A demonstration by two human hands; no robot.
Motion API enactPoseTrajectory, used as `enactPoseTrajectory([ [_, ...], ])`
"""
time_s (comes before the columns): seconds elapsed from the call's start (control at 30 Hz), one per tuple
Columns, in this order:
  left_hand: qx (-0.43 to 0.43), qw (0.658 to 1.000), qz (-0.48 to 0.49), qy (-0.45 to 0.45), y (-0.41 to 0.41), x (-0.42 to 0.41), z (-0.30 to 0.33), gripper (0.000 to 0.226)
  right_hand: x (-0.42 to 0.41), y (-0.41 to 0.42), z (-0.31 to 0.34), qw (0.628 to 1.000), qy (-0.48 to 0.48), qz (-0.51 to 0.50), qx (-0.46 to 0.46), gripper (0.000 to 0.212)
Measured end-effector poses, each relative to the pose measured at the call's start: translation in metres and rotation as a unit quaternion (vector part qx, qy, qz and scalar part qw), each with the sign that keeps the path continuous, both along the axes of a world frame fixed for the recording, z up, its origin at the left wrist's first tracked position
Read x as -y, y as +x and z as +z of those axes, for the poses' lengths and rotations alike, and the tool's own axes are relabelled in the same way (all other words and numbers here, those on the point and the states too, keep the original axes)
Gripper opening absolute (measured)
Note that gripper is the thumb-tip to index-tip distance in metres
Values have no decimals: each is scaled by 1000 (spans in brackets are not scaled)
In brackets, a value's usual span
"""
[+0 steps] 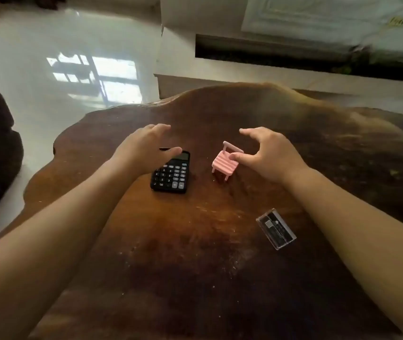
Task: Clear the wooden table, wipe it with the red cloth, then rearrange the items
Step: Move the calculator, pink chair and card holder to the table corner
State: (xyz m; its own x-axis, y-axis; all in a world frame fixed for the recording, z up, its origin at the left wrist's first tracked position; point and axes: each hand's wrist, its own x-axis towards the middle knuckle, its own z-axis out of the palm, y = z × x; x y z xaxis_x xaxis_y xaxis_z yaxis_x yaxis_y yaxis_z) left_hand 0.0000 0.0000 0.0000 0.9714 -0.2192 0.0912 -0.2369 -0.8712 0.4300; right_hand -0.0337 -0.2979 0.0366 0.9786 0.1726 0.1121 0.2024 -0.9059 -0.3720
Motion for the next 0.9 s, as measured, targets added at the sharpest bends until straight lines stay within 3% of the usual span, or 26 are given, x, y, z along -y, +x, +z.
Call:
enactPoseTrajectory([
  [0.2, -77, 995, 6, 60, 44, -8, -62, 68, -2, 47, -54, 998, -2, -31, -47, 66],
  [0.57, -131, 988, -7, 84, 100, -5, -124, 50, -1, 104, -129, 996, -33, -68, -53, 46],
  [0.9, -147, 986, -25, 70, 130, -12, -152, 37, -2, 114, -143, 994, -5, -102, -32, 20],
])
